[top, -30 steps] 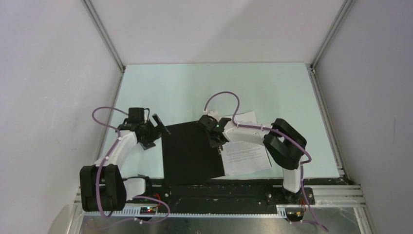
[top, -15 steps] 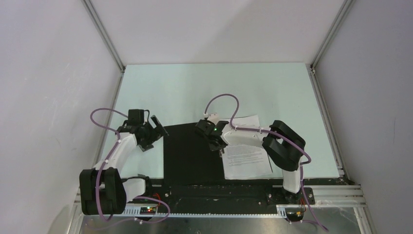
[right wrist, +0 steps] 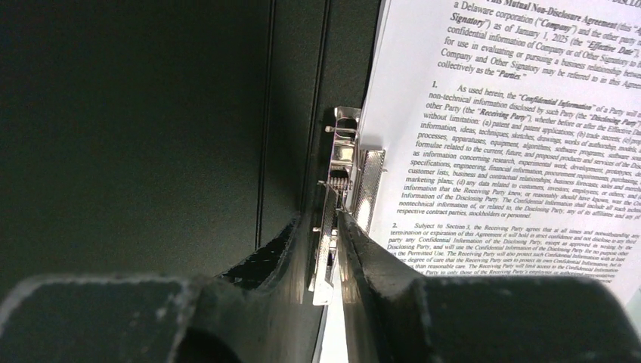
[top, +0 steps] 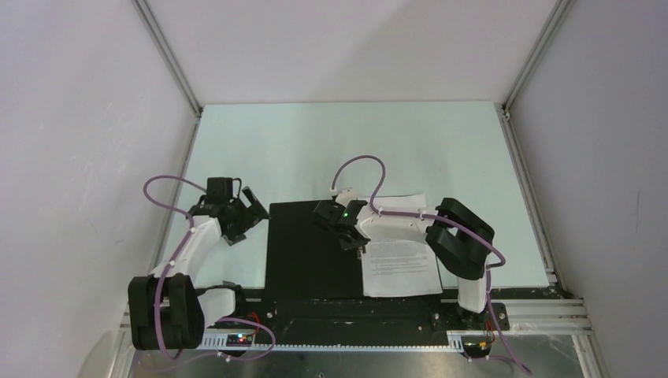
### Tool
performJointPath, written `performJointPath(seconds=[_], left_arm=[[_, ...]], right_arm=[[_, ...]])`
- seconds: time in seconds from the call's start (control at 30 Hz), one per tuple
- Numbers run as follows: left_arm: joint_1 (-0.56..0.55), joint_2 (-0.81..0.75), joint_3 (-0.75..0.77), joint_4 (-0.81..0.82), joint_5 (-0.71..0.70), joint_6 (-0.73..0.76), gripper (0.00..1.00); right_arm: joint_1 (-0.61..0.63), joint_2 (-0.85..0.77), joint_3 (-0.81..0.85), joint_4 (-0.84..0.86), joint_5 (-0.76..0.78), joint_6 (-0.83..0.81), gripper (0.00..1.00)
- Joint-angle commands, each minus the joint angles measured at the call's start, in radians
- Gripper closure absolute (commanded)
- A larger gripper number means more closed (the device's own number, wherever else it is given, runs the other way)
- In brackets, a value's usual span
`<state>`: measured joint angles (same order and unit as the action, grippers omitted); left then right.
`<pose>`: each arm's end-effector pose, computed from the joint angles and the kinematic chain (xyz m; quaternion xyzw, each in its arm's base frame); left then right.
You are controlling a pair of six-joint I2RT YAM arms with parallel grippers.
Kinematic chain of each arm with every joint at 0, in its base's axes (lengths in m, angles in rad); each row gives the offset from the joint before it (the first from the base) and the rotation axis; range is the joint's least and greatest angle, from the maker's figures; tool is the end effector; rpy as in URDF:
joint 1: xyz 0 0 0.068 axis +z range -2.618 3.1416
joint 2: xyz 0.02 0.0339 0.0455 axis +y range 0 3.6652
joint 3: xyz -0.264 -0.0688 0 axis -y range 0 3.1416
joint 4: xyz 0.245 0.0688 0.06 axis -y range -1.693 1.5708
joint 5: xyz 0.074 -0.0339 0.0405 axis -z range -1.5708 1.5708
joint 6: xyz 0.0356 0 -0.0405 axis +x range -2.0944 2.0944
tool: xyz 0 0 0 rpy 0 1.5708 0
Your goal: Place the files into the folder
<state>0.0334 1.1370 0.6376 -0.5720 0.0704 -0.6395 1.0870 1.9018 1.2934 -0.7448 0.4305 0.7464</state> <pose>0.2053 0.0044 0.1923 -0.3115 0.9170 -0.1062 0.2255 0.1825 0.3154 0.1685 -0.1417 0.9610 -0.0450 0.2330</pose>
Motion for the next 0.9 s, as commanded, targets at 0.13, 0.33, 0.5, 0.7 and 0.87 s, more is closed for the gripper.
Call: performJointPath(seconds=[0.13,0.33,0.5,0.7,0.87], left_arm=[[0.004,-0.031,-0.011,0.0,-0.015,-0.013,0.0],[0.005,-0.032,-0.012,-0.001,-0.01,-0.01,0.0],[0.005,-0.033,-0.013,-0.001,-0.004,-0.008,0.0],[0.004,-0.03,-0.011,-0.002,0.001,-0.007,0.0],[0.005,-0.026,-0.009,0.0,0.003,-0.006,0.0]], right_arm=[[0.005,-0.074,0.017,-0.068,0.082,0.071,0.74],[0.013,-0.069,0.017,-0.071,0.042,0.102,0.75],[0.023,-0.045,0.017,-0.075,0.03,0.12,0.76],[0.022,-0.011,0.01,-0.042,-0.012,0.126,0.81],[0.022,0.004,0.006,-0.067,0.01,0.136,0.8]])
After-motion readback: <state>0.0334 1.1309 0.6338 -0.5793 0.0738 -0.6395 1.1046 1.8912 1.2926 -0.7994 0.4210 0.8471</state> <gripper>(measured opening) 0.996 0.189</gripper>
